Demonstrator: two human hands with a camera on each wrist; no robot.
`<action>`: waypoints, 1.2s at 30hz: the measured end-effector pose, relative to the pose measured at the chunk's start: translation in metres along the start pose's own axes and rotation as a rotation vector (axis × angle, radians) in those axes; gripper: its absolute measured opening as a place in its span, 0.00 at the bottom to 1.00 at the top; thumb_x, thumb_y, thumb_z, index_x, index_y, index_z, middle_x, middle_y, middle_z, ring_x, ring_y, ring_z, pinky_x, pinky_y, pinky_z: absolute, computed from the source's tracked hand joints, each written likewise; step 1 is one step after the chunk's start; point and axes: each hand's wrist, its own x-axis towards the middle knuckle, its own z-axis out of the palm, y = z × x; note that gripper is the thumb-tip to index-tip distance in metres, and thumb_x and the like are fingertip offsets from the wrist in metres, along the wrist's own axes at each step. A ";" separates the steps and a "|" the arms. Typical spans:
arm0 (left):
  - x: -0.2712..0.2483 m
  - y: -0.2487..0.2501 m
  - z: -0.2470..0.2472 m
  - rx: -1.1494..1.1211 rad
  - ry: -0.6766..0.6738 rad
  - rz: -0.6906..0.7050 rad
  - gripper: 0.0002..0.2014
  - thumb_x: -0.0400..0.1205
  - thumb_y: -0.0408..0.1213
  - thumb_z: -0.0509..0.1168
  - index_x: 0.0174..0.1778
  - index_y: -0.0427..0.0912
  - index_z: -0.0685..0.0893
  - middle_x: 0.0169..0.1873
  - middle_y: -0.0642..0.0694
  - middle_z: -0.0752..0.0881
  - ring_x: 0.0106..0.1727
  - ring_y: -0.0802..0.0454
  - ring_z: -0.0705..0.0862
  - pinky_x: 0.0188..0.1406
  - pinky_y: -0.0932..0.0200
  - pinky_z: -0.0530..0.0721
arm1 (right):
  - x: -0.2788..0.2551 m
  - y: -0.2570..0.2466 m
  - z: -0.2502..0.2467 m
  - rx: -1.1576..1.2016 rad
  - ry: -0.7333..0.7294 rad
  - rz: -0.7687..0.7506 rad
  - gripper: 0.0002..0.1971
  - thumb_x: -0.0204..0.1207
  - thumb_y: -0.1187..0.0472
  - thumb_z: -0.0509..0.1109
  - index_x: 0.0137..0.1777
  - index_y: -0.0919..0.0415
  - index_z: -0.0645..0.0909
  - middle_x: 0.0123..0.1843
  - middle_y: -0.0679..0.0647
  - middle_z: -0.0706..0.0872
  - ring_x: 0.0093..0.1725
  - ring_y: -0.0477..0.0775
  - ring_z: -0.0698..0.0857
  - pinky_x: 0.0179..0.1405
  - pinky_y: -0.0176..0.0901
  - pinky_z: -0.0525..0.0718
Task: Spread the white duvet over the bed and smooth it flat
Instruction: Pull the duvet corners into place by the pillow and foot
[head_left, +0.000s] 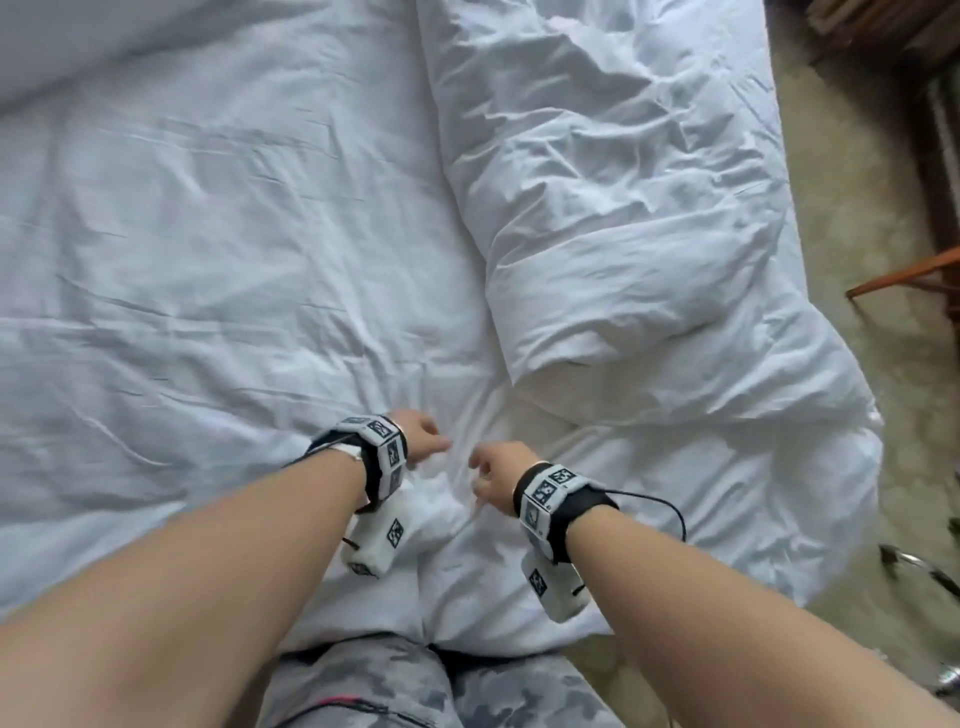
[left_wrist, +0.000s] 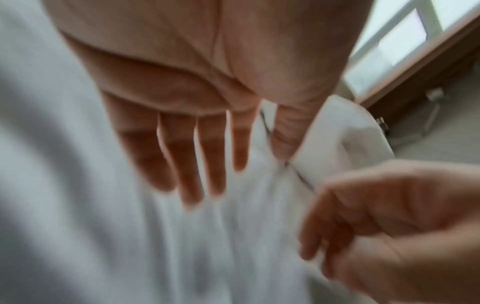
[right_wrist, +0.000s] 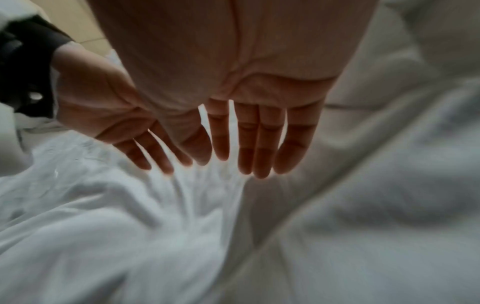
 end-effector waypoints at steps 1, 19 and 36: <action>0.003 -0.003 -0.021 0.015 0.168 0.000 0.17 0.81 0.48 0.64 0.60 0.42 0.83 0.57 0.39 0.87 0.53 0.44 0.86 0.48 0.58 0.83 | 0.009 -0.004 -0.012 -0.037 0.015 -0.022 0.18 0.75 0.56 0.67 0.65 0.55 0.78 0.65 0.58 0.84 0.64 0.60 0.82 0.64 0.44 0.79; 0.070 0.104 0.083 0.372 0.107 -0.062 0.23 0.77 0.56 0.65 0.53 0.38 0.84 0.52 0.37 0.87 0.45 0.43 0.81 0.48 0.58 0.79 | -0.129 0.338 0.014 -0.037 -0.257 0.687 0.26 0.73 0.54 0.70 0.72 0.57 0.73 0.72 0.58 0.78 0.69 0.60 0.79 0.68 0.50 0.79; 0.074 0.187 0.303 0.835 0.127 -0.292 0.17 0.84 0.33 0.54 0.67 0.40 0.78 0.64 0.38 0.84 0.66 0.40 0.83 0.64 0.50 0.80 | -0.040 0.461 0.036 -0.355 0.106 -0.040 0.20 0.79 0.69 0.55 0.70 0.59 0.73 0.65 0.63 0.78 0.62 0.68 0.82 0.56 0.56 0.81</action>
